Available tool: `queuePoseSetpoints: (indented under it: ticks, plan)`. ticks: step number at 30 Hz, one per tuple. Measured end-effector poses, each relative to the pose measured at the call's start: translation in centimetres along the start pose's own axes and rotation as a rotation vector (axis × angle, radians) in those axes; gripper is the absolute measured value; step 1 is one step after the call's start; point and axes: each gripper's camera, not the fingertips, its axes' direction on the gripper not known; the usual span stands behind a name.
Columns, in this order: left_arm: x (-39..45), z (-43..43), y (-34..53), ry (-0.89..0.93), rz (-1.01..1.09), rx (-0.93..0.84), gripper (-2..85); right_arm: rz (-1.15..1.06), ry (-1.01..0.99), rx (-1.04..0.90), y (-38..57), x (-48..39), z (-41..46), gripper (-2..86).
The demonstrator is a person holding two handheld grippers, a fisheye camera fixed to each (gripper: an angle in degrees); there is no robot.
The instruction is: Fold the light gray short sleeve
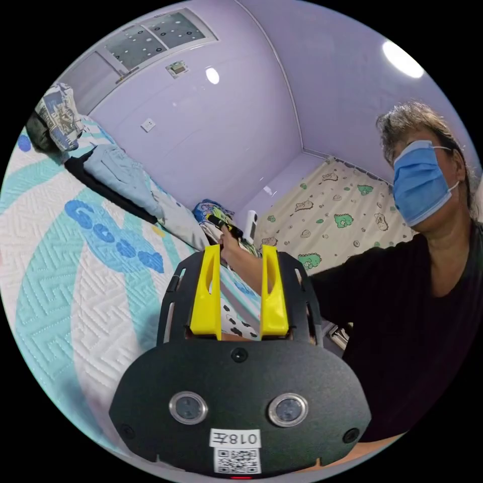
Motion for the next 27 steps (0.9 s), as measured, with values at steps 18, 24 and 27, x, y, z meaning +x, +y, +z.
queuePoseSetpoints:
  ticks: [18,24,27]
  plan:
    - [3.3,0.4,-6.0,-0.025,-0.012,0.006,11.1,-0.125,-0.249,-0.216,4.6,6.5,-4.1,-1.0]
    - [5.8,0.8,-8.3,-0.045,0.017,0.01,11.1,-0.273,-0.56,-0.279,16.1,10.0,-19.8,-0.9]
    - [7.7,1.5,-9.3,-0.061,0.048,-0.019,11.2,-0.368,-0.722,-0.418,22.6,10.2,-26.7,-0.8]
